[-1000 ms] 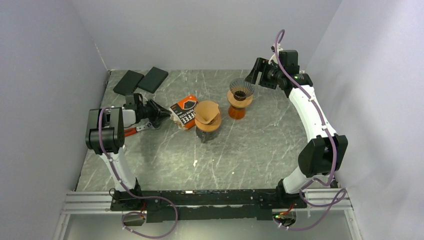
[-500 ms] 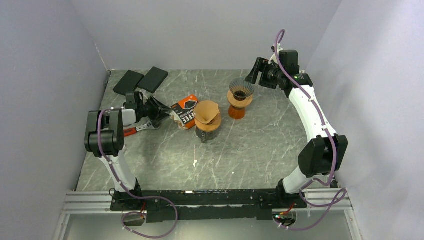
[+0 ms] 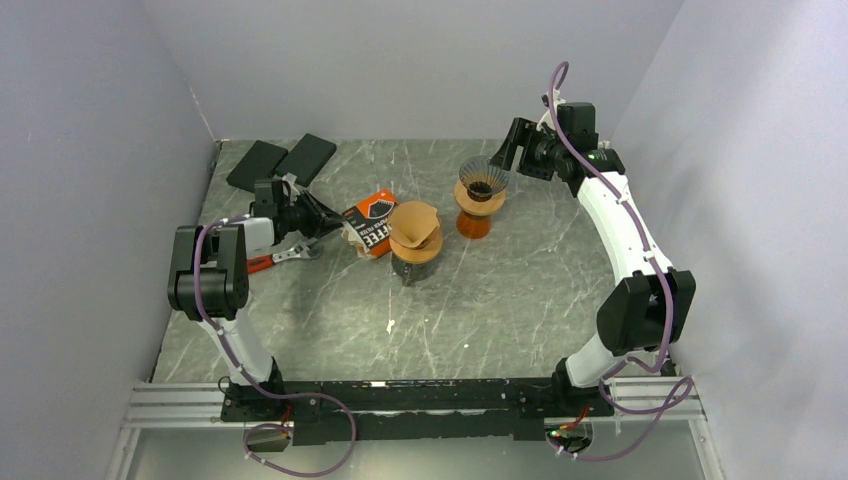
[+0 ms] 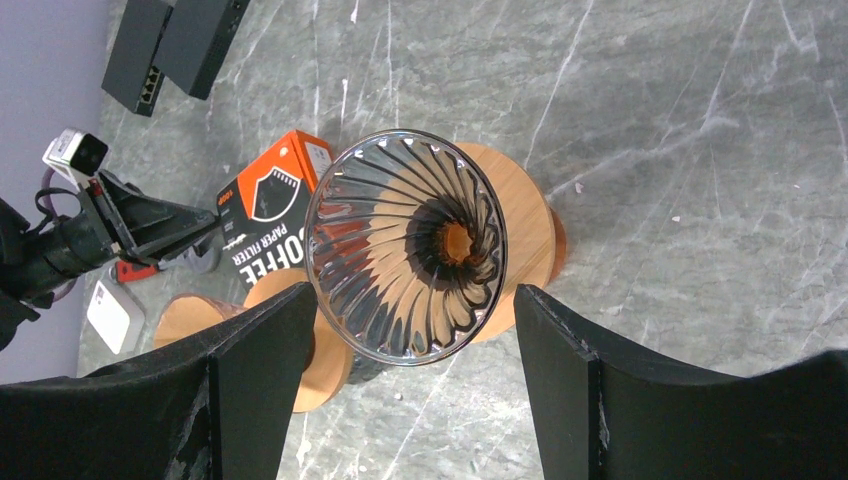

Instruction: Place the coffee filter in the dripper

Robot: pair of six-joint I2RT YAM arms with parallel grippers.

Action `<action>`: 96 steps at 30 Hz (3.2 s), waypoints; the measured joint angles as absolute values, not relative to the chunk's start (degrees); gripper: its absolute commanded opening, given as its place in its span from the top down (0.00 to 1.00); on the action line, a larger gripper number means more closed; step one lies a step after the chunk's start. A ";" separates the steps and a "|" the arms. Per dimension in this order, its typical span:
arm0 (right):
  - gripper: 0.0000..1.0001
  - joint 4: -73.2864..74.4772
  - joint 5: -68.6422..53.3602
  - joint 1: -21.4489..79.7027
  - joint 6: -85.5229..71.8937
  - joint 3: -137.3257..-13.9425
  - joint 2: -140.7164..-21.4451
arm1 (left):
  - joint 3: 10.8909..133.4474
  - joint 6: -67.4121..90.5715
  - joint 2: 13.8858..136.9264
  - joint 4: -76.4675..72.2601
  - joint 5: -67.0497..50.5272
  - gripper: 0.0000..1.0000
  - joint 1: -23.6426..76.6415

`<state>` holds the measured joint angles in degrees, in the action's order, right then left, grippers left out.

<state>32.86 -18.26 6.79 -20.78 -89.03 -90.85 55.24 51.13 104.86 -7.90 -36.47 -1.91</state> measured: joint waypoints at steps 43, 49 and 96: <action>0.23 32.84 -18.11 6.79 -20.62 -88.40 -89.91 | 53.95 52.40 106.87 -11.84 -34.41 0.75 -0.71; 0.23 32.84 -18.11 6.79 -20.62 -88.40 -89.89 | 53.89 53.01 107.59 -13.08 -34.41 0.91 -0.67; 0.23 31.48 -18.55 6.79 -21.15 -88.38 -87.42 | 54.94 35.07 73.93 23.29 -15.46 1.00 -1.69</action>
